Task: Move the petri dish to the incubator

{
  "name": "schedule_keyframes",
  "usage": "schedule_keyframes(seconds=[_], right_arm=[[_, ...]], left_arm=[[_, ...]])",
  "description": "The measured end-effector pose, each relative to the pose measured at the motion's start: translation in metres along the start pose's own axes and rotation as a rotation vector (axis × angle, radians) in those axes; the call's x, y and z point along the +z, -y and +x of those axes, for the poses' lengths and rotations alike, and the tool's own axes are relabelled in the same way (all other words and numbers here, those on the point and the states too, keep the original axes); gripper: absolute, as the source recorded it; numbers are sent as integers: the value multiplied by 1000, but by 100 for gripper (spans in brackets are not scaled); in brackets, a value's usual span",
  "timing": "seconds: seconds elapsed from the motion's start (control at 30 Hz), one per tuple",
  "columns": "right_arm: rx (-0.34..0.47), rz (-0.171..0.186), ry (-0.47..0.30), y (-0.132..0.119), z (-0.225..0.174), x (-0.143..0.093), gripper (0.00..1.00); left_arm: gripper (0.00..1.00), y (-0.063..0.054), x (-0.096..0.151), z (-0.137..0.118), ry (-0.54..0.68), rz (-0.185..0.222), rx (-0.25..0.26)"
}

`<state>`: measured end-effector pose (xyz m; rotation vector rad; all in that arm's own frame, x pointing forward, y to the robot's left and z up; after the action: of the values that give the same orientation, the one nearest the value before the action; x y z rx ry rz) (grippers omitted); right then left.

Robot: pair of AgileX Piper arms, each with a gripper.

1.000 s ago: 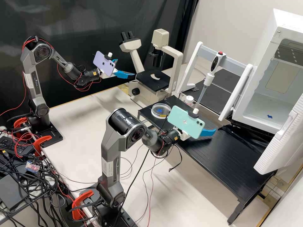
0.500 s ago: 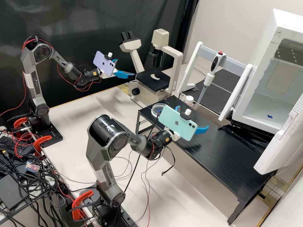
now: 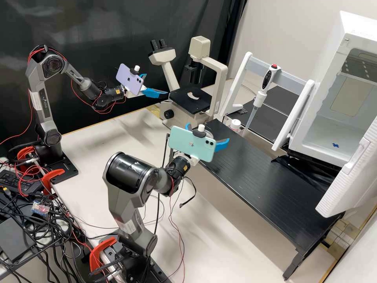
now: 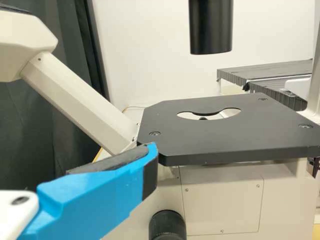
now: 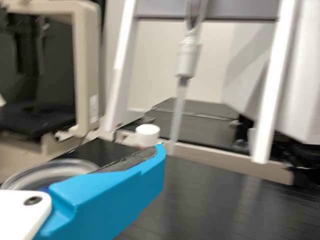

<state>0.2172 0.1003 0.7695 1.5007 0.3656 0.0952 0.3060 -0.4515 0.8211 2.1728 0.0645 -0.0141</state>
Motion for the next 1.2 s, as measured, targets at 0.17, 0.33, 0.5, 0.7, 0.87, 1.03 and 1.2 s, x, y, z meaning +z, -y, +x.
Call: schedule_keyframes(seconds=[0.17, 0.33, 0.5, 0.7, 0.87, 1.03, 1.2], right_arm=[[-66, -15, 22, 17, 4, 4, 100], [-100, -19, 50, 26, 10, 10, 100], [-100, -14, 51, 27, 16, 11, 0], [-91, 29, 47, 24, 21, 9, 0], [-101, 30, 48, 22, 25, 8, 0], [-113, 28, 57, 22, 27, 9, 0], [-113, 28, 57, 22, 27, 9, 0]], left_arm=[[100, 0, 0, 0, 0, 0, 0], [100, 0, 0, 0, 0, 0, 0], [100, 0, 0, 0, 0, 0, 0], [100, 0, 0, 0, 0, 0, 0], [100, 0, 0, 0, 0, 0, 0], [100, 0, 0, 0, 0, 0, 0], [100, 0, 0, 0, 0, 0, 0]])
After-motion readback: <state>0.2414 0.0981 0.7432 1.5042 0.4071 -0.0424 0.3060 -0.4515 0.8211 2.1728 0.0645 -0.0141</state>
